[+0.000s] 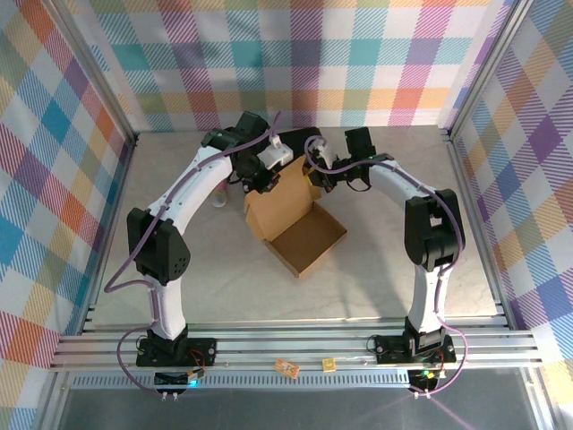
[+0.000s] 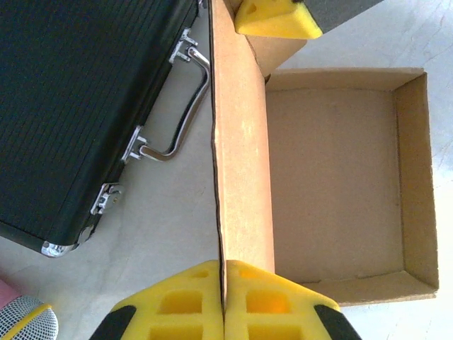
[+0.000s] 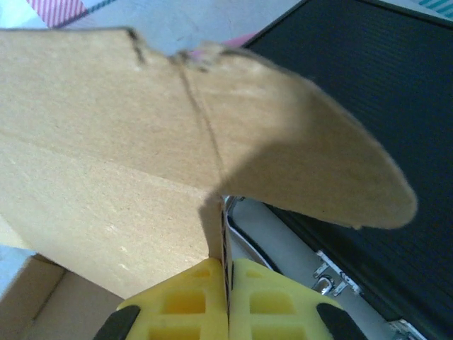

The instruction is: Fold the paper box

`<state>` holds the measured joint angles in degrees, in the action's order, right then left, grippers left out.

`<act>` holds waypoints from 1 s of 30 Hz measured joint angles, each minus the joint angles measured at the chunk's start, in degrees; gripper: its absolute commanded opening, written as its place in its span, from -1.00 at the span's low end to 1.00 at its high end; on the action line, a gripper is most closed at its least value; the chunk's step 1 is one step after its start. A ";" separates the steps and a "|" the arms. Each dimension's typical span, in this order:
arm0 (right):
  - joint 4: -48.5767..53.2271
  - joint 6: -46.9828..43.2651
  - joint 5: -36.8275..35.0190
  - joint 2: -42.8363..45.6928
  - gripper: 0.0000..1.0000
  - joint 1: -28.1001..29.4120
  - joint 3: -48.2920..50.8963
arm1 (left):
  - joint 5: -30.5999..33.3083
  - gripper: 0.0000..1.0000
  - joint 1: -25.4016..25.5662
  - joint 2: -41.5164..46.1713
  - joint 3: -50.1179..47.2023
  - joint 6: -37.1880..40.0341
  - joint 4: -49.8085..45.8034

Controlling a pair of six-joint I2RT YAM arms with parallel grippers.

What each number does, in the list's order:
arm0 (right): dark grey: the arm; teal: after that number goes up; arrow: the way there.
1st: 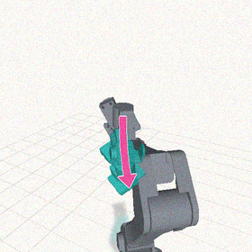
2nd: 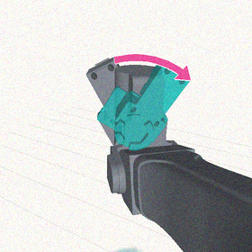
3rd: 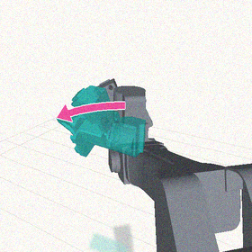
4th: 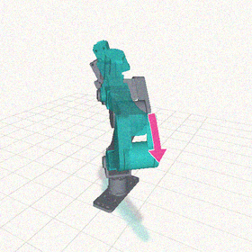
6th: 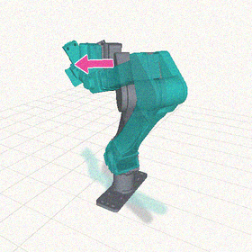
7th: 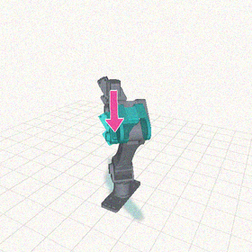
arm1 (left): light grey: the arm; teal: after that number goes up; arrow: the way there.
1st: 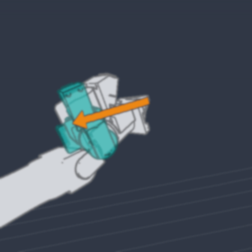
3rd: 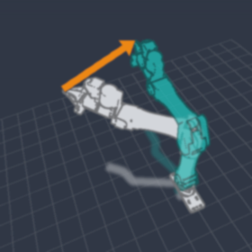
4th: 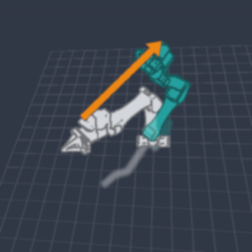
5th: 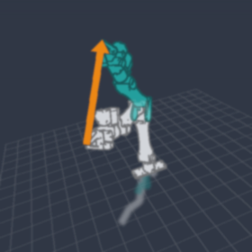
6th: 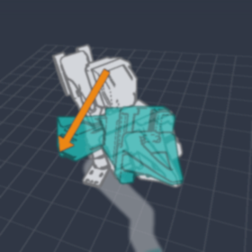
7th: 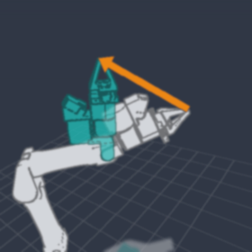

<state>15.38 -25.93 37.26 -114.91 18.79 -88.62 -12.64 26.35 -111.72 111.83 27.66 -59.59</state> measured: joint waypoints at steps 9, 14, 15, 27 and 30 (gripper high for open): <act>-9.16 5.99 -13.57 6.69 -1.00 4.66 9.66 | 5.68 -0.05 -0.26 -2.03 5.16 -12.22 0.48; -11.78 6.64 -14.03 8.68 -1.00 5.14 13.18 | 14.97 0.17 -0.31 0.57 4.26 -24.50 0.04; -12.04 6.62 -14.01 8.68 -1.00 5.01 13.33 | 16.22 0.18 -0.44 2.43 2.16 -26.67 -0.17; -12.59 5.73 -12.04 8.68 -1.00 3.72 13.97 | 13.16 0.17 -4.39 26.71 -28.15 -34.51 -1.38; -12.55 5.60 -11.72 8.68 -1.00 3.67 13.97 | 11.17 0.15 -5.14 24.70 -29.64 -34.64 -0.13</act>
<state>2.83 -20.34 25.54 -106.24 22.46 -74.65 -1.48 21.21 -87.02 82.19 -6.98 -59.72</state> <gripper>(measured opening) 0.051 0.582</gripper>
